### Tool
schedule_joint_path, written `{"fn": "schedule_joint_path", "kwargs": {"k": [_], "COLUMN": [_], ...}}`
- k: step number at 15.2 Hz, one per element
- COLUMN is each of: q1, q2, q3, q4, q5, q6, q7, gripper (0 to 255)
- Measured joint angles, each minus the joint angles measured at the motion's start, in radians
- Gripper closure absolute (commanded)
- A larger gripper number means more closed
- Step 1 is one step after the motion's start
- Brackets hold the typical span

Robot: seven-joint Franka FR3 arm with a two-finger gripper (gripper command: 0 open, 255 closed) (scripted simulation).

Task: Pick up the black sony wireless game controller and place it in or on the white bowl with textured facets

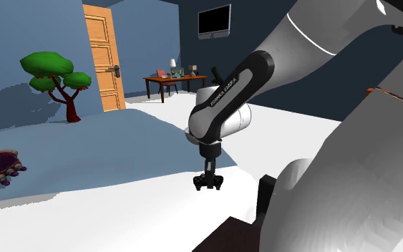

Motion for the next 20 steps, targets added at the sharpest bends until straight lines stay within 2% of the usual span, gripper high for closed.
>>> {"fn": "schedule_joint_path", "kwargs": {"k": [9, 20], "q1": [-0.024, -0.029], "q2": [-0.126, -0.218], "q3": [0.066, 0.129], "q4": [0.05, 0.139], "q5": [0.007, 0.038], "q6": [-0.176, -0.355], "q7": [0.012, 0.01], "gripper": [255, 255]}}
